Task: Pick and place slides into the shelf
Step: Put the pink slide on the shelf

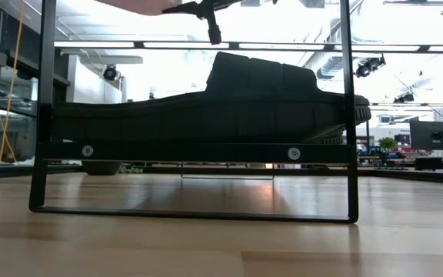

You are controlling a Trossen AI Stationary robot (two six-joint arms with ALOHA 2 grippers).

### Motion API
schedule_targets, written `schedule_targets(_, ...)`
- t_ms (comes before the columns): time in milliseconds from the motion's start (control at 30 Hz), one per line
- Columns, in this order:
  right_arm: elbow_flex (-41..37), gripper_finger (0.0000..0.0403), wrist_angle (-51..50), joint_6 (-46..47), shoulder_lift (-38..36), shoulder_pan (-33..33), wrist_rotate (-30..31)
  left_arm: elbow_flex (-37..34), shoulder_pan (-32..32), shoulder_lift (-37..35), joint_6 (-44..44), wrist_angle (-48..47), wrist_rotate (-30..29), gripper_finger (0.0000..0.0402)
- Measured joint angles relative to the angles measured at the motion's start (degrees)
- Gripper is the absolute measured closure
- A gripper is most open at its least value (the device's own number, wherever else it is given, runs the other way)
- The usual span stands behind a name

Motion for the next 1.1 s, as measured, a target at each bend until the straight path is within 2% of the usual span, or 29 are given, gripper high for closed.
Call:
schedule_targets(300, 0.0, 0.0365, 3.0, 0.0, 0.0, 2.9, 11.7, 0.0, 1.7, -2.2, -1.5, 0.0, -6.6, 0.0235)
schedule_targets(567, 0.0, 0.0365, 3.3, 1.6, 0.0, 6.1, 22.4, 0.0, 1.7, -2.7, -1.2, 0.0, -9.6, 0.0234)
schedule_targets(700, 0.0, 0.0365, 3.1, 2.9, 0.0, 7.5, 27.1, 0.0, 1.7, -3.3, -0.6, 0.0, -13.9, 0.0234)
schedule_targets(867, 0.0, 0.0365, 1.0, 5.0, 0.0, 9.3, 33.3, 0.0, 1.7, -4.6, 1.3, 0.0, -18.9, 0.0234)
schedule_targets(1100, 0.0, 0.0365, -4.5, 10.1, -0.2, 12.0, 40.4, 0.0, 1.8, -6.0, 3.4, 0.0, -19.7, 0.0234)
